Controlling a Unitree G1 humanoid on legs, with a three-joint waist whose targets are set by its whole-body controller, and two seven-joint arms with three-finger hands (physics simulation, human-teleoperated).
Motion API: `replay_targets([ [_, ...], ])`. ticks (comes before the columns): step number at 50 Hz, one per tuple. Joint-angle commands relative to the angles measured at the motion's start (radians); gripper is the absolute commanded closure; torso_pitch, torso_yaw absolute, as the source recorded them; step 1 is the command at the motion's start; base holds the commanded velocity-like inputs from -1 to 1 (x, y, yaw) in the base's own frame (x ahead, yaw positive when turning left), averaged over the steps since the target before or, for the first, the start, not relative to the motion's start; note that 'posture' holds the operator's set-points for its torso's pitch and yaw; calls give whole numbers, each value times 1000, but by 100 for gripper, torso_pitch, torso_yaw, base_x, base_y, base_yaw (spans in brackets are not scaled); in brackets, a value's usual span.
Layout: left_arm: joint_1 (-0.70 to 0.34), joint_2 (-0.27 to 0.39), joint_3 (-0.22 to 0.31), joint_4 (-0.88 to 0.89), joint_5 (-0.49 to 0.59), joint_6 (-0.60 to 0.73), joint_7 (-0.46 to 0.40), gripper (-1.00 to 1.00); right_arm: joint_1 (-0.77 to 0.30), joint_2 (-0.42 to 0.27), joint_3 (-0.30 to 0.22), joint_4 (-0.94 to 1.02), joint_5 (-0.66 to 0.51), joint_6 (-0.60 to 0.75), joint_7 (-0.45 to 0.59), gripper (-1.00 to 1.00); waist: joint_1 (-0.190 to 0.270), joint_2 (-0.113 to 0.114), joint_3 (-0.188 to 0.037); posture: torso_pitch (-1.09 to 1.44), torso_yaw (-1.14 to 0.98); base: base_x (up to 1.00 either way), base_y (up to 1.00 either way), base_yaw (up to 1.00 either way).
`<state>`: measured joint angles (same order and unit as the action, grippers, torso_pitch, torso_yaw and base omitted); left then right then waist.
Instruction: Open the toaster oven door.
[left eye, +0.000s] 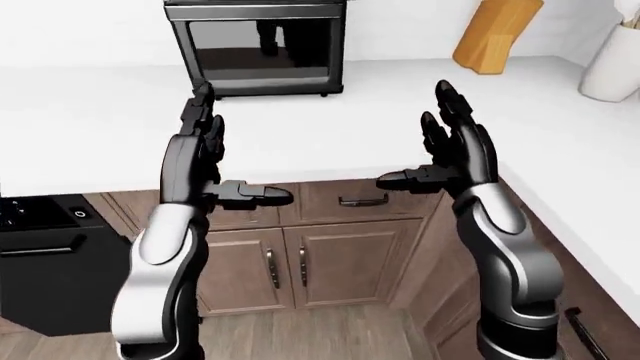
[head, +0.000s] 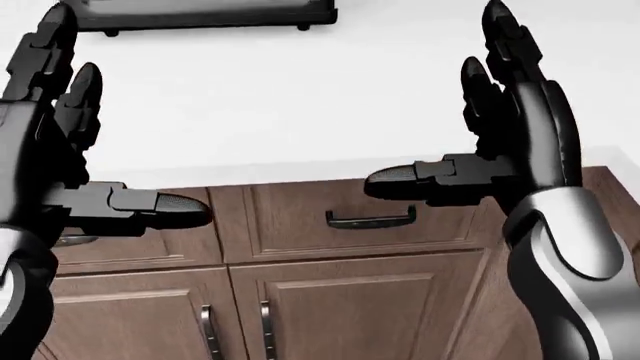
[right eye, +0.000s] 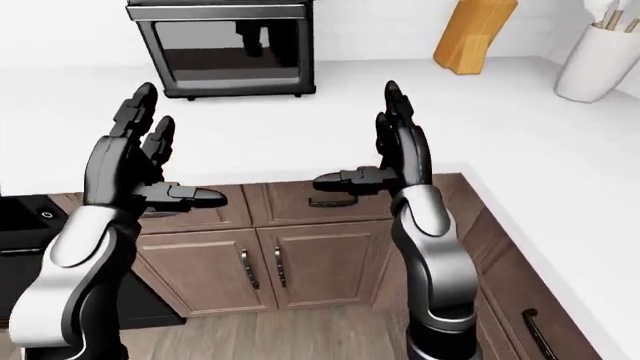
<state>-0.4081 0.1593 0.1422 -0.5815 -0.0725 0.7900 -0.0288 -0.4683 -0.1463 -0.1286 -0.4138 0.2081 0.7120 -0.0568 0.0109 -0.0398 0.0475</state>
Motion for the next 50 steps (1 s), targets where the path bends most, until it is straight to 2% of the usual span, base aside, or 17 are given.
replay_targets([
  [1, -26, 12, 8, -31, 0, -27, 0, -100, -26, -3, -4, -32, -1, -23, -3, -100, 7, -20, -20, 0, 0, 33, 0, 0],
  [9, -36, 15, 9, -47, -2, -8, 2, -100, -25, -5, -8, -40, 7, -20, -6, -100, -21, 35, -17, 0, 0, 34, 0, 0],
  [13, -37, 16, 11, -50, -3, -4, 0, -100, -25, -4, -6, -43, 8, -17, -9, -100, -29, 123, -44, 0, 0, 33, 0, 0],
  [14, -36, 17, 12, -51, -3, -4, 0, -100, -26, -3, -5, -46, 8, -15, -10, -100, -22, 105, -42, 0, 0, 34, 0, 0],
  [17, -37, 19, 15, -52, -6, -6, 0, -100, -32, -1, -13, -47, 20, -10, -16, -100, -10, 108, -8, 0, 0, 19, 0, 0],
  [19, -36, 18, 15, -50, -6, -10, 1, -100, -27, -3, -7, -50, 19, -14, -17, -100, -20, 94, -27, 0, 0, 0, 0, 0],
  [22, -36, 18, 14, -50, -6, -9, 2, -100, -30, -4, -10, -53, 25, -10, -19, -100, -12, 69, -3, 0, 0, 0, 0, 0],
  [24, -37, 18, 13, -51, -6, -8, 2, -100, -30, -6, -8, -41, 23, -13, -20, -100, -6, 44, -21, 0, 0, 5, 0, 0],
  [25, -35, 18, 14, -52, -7, -8, 2, -100, -27, -6, -8, -42, 23, -16, -19, -100, -1, 11, -34, 0, 0, 36, 0, 0],
  [26, -35, 18, 14, -52, -7, -8, 2, -100, -27, -6, -8, -42, 23, -17, -19, -100, 1, -22, -18, 0, 0, 36, 0, 0],
  [27, -36, 19, 14, -55, -7, -4, 2, -100, -28, -6, -7, -39, 22, -20, -18, -100, 2, 12, -11, 0, 0, 36, 0, 0],
  [31, -36, 19, 14, -53, -7, -7, 1, -100, -25, -6, -6, -38, 21, -24, -16, -100, -15, 5, -18, 0, 0, 36, 0, 0],
  [36, -37, 19, 15, -53, -6, -9, 3, -100, -27, -5, -8, -49, 23, -16, -19, -100, -23, 49, 7, 0, 0, 29, 0, 0],
  [37, -36, 20, 17, -54, -5, -11, 5, -100, -27, -6, -8, -53, 24, -13, -20, -100, -28, 46, -14, 0, 0, 0, 0, 0],
  [39, -33, 21, 16, -62, 2, -17, 12, -100, -26, -7, -8, -51, 24, -17, -18, -100, -33, 90, -32, 0, 0, 0, 0, 0],
  [45, -26, 23, 21, -81, 7, -33, 20, -100, -20, -7, -8, -50, 22, -25, -13, -100, -22, 45, -43, 0, 0, 0, 0, 0],
  [50, -3, 19, 33, -112, -7, -49, 1, -100, -18, -6, -6, -50, 20, -25, -13, -100, -13, 38, -46, 0, 0, 0, 0, 0],
])
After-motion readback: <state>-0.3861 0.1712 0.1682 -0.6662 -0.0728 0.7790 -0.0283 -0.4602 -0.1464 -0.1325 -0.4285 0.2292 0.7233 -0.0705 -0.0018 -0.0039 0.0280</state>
